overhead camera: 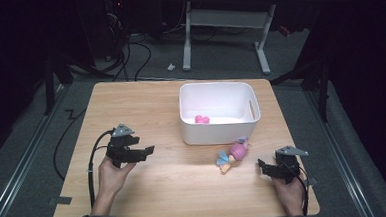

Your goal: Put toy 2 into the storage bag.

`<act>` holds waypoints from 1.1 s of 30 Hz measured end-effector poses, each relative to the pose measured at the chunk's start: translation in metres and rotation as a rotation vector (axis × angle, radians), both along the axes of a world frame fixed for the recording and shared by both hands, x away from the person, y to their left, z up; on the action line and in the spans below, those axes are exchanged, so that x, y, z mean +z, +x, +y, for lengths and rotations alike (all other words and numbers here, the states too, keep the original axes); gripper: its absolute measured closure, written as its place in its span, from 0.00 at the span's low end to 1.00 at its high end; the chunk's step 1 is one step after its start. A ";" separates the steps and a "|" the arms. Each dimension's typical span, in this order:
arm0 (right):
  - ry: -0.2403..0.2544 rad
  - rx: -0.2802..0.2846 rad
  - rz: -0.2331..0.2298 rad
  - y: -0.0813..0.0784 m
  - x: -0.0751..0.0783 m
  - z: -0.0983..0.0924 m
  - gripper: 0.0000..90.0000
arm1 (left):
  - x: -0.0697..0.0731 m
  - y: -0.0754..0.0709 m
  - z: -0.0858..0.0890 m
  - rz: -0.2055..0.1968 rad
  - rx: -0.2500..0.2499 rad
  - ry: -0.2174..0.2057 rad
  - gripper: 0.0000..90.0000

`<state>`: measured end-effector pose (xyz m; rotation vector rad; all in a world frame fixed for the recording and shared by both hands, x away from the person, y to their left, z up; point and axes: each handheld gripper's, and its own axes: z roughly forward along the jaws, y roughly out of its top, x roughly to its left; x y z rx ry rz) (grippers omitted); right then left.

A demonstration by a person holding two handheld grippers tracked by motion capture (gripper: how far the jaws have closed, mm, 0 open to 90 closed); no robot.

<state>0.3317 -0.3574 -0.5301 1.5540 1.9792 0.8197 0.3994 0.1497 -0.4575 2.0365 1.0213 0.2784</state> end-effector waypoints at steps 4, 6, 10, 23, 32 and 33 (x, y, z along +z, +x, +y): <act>0.000 0.000 0.000 0.000 0.000 0.000 0.26 | -0.009 -0.002 -0.004 0.005 0.008 0.017 0.32; 0.000 0.000 0.000 0.000 0.000 0.000 0.26 | -0.013 -0.003 -0.005 0.008 0.019 0.019 0.32; 0.001 0.000 0.000 0.000 0.000 0.000 0.26 | -0.022 -0.005 -0.007 0.017 0.030 0.025 0.31; 0.000 0.001 0.001 0.000 0.000 0.000 0.25 | -0.046 -0.006 -0.016 0.009 0.066 0.036 0.29; -0.001 0.011 0.001 0.000 0.000 0.000 0.25 | -0.052 -0.005 -0.019 -0.003 0.089 0.048 0.30; -0.001 0.011 0.001 0.000 0.000 0.000 0.25 | -0.054 -0.006 -0.019 -0.015 0.095 0.054 0.30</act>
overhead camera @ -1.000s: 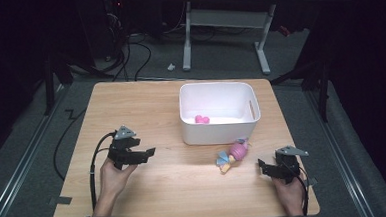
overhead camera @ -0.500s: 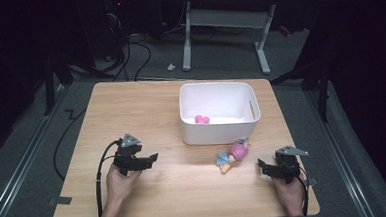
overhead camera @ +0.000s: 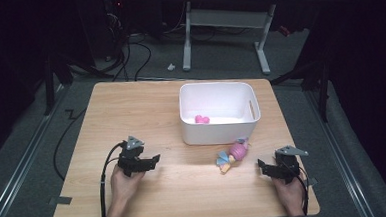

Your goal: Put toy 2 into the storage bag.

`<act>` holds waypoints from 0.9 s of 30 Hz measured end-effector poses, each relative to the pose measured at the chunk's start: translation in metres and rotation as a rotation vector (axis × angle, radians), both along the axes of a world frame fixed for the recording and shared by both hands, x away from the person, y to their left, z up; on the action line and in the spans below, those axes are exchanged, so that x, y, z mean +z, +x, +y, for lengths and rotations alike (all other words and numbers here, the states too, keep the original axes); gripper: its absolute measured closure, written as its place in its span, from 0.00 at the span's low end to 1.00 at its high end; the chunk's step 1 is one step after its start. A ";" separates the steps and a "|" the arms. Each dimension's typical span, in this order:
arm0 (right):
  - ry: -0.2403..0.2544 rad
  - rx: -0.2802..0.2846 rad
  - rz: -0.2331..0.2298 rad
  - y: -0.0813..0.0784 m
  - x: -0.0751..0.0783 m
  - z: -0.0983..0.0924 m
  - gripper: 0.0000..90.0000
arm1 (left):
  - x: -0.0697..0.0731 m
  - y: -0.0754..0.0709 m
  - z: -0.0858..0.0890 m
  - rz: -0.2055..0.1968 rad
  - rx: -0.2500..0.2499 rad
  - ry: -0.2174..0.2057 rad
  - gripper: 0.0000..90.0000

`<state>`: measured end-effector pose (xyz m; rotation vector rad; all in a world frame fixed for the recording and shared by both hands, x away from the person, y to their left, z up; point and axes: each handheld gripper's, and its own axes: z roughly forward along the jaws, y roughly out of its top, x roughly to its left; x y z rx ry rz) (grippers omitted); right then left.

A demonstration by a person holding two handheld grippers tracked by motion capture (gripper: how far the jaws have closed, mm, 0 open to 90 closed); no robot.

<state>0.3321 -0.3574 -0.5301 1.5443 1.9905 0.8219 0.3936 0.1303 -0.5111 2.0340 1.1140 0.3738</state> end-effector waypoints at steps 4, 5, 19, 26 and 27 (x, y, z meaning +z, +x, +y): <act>0.000 0.007 0.000 0.000 0.000 0.000 0.25 | -0.007 -0.002 -0.003 -0.010 0.006 0.021 0.31; 0.003 0.007 0.001 0.001 0.000 0.000 0.25 | -0.009 -0.002 -0.002 -0.008 0.006 0.016 0.31; -0.001 0.024 0.000 0.001 0.000 0.000 0.25 | -0.021 0.000 -0.003 0.007 0.017 0.044 0.31; -0.003 0.035 -0.002 0.001 0.000 0.001 0.27 | -0.025 -0.005 -0.007 -0.045 0.007 0.081 0.30; -0.004 0.037 -0.002 0.001 0.000 0.001 0.28 | -0.025 -0.005 -0.007 -0.044 0.006 0.082 0.29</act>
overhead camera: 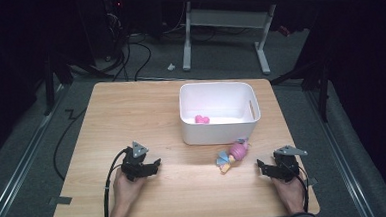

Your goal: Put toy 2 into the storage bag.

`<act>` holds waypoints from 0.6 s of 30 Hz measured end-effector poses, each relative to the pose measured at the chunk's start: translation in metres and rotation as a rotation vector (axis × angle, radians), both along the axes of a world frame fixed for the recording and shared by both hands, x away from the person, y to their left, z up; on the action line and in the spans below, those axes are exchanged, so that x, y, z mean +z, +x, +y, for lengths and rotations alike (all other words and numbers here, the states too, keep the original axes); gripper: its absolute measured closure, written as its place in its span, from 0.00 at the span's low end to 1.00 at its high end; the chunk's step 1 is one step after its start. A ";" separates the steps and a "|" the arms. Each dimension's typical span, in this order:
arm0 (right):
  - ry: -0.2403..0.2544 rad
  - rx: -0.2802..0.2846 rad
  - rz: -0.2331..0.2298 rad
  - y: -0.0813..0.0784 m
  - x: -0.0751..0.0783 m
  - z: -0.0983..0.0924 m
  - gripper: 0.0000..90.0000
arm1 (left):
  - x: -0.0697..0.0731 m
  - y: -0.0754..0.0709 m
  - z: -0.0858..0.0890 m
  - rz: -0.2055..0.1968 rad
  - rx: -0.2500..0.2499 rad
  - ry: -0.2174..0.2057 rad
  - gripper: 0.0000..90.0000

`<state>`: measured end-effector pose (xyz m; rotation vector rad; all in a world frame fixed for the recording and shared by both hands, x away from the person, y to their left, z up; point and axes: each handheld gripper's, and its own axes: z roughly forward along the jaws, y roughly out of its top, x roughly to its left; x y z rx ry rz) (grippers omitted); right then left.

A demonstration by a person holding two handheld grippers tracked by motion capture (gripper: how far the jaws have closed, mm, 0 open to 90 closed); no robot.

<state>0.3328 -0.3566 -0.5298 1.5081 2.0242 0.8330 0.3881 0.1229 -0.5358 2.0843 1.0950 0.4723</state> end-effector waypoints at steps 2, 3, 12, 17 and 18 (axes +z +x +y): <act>0.000 -0.001 0.006 -0.001 0.001 0.001 0.30 | 0.000 0.000 0.000 0.001 0.001 -0.001 0.28; 0.000 0.004 0.007 -0.001 0.001 0.001 0.33 | 0.000 0.000 0.000 0.001 -0.001 0.000 0.28; 0.034 0.021 -0.002 -0.015 0.008 0.006 0.41 | 0.000 0.000 -0.001 0.005 -0.011 0.002 0.25; 0.049 0.047 -0.003 -0.023 0.010 0.011 0.42 | 0.000 0.000 -0.001 0.005 -0.016 0.003 0.24; 0.048 0.052 -0.001 -0.025 0.010 0.011 0.42 | 0.000 0.000 -0.001 0.006 -0.016 0.003 0.24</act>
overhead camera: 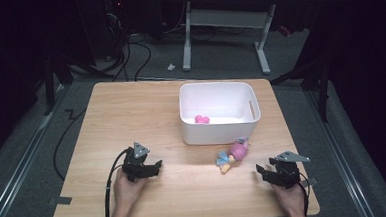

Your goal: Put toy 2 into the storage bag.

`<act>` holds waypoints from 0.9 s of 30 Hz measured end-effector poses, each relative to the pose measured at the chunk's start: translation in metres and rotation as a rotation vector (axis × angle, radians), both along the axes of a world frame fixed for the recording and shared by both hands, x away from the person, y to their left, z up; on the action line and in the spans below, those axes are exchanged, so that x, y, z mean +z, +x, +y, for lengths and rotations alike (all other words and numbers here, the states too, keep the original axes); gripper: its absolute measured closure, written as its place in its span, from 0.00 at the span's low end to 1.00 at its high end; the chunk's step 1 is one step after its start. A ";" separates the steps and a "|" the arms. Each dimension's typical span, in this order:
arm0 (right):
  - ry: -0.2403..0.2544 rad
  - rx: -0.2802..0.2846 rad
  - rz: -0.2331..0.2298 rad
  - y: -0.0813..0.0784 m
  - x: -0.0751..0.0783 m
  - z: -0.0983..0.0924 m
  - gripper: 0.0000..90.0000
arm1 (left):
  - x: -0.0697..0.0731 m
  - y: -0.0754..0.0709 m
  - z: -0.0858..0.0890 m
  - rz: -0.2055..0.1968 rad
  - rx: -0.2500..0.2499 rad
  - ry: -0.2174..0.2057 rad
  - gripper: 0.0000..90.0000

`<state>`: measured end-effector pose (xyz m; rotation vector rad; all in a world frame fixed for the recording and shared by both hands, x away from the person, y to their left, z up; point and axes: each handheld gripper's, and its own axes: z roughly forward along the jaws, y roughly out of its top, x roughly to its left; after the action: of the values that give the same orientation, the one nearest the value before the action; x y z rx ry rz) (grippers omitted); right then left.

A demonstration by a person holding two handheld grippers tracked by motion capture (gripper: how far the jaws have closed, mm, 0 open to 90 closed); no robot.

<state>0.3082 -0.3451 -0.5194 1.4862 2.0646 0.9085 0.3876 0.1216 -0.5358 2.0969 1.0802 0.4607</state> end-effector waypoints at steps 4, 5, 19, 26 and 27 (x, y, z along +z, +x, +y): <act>-0.015 0.033 0.004 -0.004 0.002 0.005 0.43 | 0.000 0.000 0.000 0.000 0.000 -0.001 0.24; -0.014 0.033 0.006 -0.005 0.003 0.007 0.43 | 0.000 0.000 0.000 0.000 0.000 0.000 0.24; 0.040 0.105 -0.013 0.003 0.017 0.025 0.44 | 0.000 0.000 0.000 -0.001 -0.006 0.000 0.24; 0.024 0.134 -0.027 0.011 0.032 0.036 0.44 | 0.000 0.000 -0.001 -0.001 -0.007 -0.001 0.24; 0.019 0.136 -0.027 0.012 0.033 0.038 0.44 | 0.000 0.000 -0.001 -0.001 -0.007 -0.001 0.24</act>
<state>0.3207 -0.3072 -0.4862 1.3487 2.1642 0.9970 0.3874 0.1211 -0.5360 2.0991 1.0717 0.4574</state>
